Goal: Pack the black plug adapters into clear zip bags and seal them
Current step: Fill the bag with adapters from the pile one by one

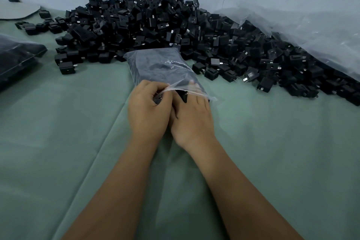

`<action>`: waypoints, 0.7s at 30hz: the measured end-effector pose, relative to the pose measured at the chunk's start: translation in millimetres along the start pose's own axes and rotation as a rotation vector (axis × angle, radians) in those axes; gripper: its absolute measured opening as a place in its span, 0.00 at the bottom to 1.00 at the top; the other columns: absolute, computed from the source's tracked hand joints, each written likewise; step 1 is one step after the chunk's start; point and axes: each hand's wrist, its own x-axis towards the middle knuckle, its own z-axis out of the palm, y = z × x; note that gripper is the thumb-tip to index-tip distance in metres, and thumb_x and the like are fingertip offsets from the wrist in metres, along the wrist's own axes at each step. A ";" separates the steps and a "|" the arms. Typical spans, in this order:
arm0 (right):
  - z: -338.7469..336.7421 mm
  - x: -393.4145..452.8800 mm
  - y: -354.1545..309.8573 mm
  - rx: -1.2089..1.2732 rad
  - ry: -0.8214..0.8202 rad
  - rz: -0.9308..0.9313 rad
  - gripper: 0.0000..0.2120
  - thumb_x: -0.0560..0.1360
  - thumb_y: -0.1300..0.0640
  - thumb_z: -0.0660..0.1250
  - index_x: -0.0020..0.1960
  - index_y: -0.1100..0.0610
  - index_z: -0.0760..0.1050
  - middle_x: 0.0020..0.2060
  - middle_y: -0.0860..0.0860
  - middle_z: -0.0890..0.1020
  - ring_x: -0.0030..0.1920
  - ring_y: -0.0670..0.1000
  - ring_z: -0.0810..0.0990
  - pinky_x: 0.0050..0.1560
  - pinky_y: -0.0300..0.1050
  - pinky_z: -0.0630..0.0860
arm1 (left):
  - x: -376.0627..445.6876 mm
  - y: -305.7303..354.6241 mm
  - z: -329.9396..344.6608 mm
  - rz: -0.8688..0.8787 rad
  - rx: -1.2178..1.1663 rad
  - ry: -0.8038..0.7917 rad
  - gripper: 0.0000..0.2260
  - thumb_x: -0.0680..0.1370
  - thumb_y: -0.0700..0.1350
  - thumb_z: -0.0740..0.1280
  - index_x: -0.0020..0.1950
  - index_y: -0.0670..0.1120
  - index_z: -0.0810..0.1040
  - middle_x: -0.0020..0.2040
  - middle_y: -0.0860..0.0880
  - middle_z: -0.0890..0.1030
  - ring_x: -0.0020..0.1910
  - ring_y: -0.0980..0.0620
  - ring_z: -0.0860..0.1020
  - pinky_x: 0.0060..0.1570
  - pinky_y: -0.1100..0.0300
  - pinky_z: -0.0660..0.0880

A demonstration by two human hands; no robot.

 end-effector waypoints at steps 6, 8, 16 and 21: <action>-3.2 4.7 -6.5 -0.058 0.005 0.041 0.19 0.80 0.45 0.50 0.68 0.49 0.66 0.61 0.56 0.71 0.65 0.57 0.65 0.71 0.49 0.56 | 0.6 1.8 -0.2 -0.001 0.017 0.002 0.06 0.72 0.47 0.65 0.39 0.58 0.77 0.39 0.57 0.77 0.43 0.55 0.77 0.46 0.60 0.73; -4.7 11.4 -7.1 -0.083 -0.011 0.024 0.18 0.78 0.47 0.54 0.67 0.49 0.67 0.61 0.53 0.74 0.65 0.56 0.67 0.71 0.48 0.57 | 0.4 2.6 -0.2 0.008 0.015 0.004 0.07 0.73 0.47 0.65 0.38 0.60 0.76 0.39 0.58 0.77 0.43 0.55 0.76 0.45 0.61 0.72; -4.4 33.2 -16.8 -0.218 -0.100 -0.040 0.11 0.76 0.54 0.56 0.55 0.53 0.74 0.51 0.54 0.81 0.55 0.56 0.78 0.54 0.50 0.73 | 0.1 -1.0 0.7 0.015 0.023 0.006 0.06 0.72 0.43 0.65 0.42 0.48 0.82 0.41 0.53 0.79 0.42 0.52 0.77 0.44 0.56 0.74; -2.3 50.1 -13.1 -0.262 -0.189 -0.029 0.22 0.78 0.51 0.55 0.70 0.54 0.65 0.62 0.58 0.75 0.65 0.60 0.72 0.62 0.54 0.70 | 0.3 -0.6 0.7 0.008 0.005 0.010 0.06 0.72 0.43 0.65 0.42 0.50 0.82 0.40 0.54 0.78 0.42 0.53 0.77 0.43 0.57 0.74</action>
